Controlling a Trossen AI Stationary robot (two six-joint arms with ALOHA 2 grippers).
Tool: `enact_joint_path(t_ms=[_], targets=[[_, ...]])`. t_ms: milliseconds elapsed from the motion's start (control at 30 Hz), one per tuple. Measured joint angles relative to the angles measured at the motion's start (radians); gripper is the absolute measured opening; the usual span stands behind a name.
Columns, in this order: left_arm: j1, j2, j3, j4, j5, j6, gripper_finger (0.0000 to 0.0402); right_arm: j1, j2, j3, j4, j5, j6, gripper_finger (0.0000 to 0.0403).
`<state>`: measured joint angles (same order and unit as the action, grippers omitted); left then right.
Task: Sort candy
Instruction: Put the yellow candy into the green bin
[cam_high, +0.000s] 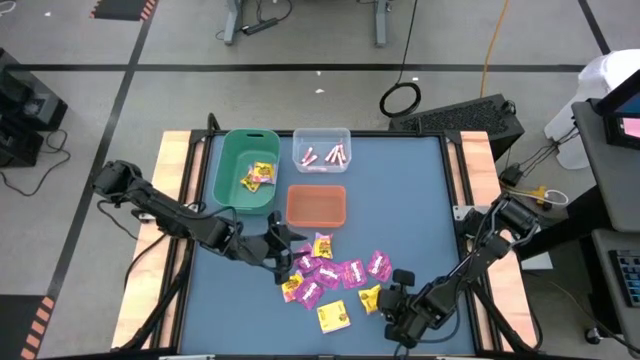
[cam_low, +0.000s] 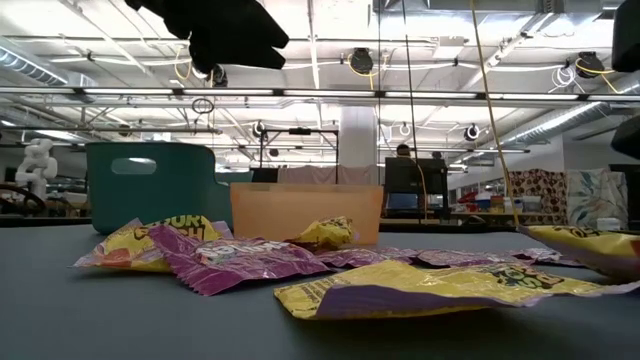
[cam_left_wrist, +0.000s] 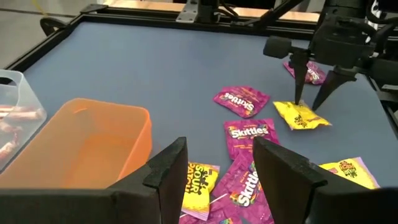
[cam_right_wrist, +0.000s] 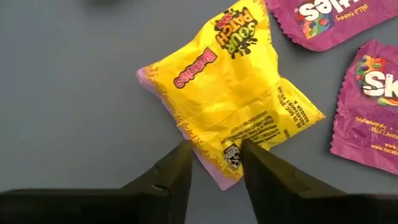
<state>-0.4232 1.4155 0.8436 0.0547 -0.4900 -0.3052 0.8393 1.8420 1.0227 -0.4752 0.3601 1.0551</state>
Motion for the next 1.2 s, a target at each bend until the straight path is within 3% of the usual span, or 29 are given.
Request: enact_joint_path(t_ms=[300,500,667,767,1000,1200], targets=[[-0.002,0.0,0.0,0.01,0.0,0.024,0.0187,-0.004,-0.004,-0.002,-0.002,-0.01,0.001,0.0007],[-0.005,0.029,0.0,0.025,0.0,0.033,0.0187,-0.017,-0.031,0.009,-0.034,-0.042,-0.017,0.0006],[-0.004,0.087,0.0,0.145,0.002,0.102,0.0187,-0.014,-0.118,0.064,-0.155,-0.016,-0.053,0.0001],[-0.004,0.125,0.0,0.272,0.014,0.193,0.0187,-0.011,-0.166,0.095,-0.246,0.03,-0.062,0.0001],[-0.006,0.228,0.002,0.622,0.072,0.468,0.0187,0.01,-0.308,0.125,-0.277,0.178,-0.118,0.0],[-0.019,0.249,0.002,0.703,0.106,0.628,0.0187,0.016,-0.422,0.126,-0.251,0.219,-0.179,0.0]])
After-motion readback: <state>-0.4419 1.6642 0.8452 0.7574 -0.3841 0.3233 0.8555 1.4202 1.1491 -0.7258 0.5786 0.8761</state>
